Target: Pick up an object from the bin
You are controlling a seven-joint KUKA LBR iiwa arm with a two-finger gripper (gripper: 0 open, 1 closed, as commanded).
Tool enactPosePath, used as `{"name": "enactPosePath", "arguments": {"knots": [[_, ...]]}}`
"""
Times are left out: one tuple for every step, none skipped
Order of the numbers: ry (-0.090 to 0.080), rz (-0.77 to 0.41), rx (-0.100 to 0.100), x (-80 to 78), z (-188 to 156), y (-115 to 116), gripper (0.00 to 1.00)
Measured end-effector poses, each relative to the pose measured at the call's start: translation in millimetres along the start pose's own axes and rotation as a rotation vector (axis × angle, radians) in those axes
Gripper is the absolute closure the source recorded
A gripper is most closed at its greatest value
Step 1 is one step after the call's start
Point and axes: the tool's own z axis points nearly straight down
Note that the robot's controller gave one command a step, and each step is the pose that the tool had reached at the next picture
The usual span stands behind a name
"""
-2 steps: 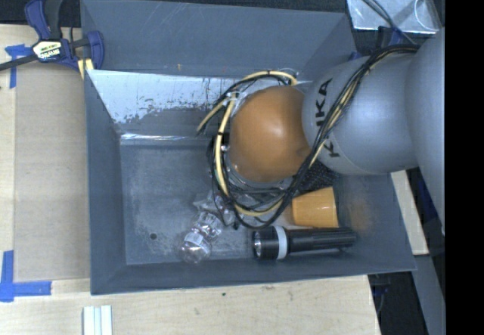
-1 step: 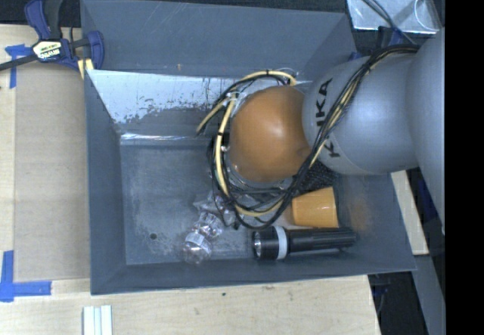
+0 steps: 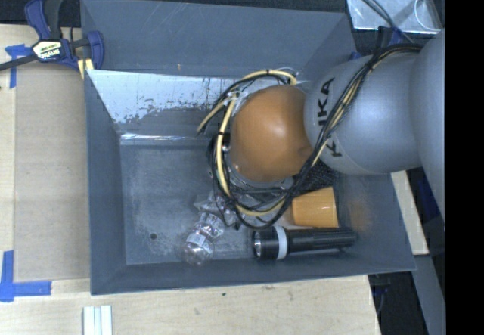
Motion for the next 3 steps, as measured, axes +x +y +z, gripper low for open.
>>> {"name": "enactPosePath", "arguments": {"knots": [[0.002,0.005,-0.002,0.6,-14,1,1.00],[-0.002,0.005,0.002,-0.5,-30,-1,1.00],[0.003,0.006,-0.004,0.4,-43,1,1.00]]}}
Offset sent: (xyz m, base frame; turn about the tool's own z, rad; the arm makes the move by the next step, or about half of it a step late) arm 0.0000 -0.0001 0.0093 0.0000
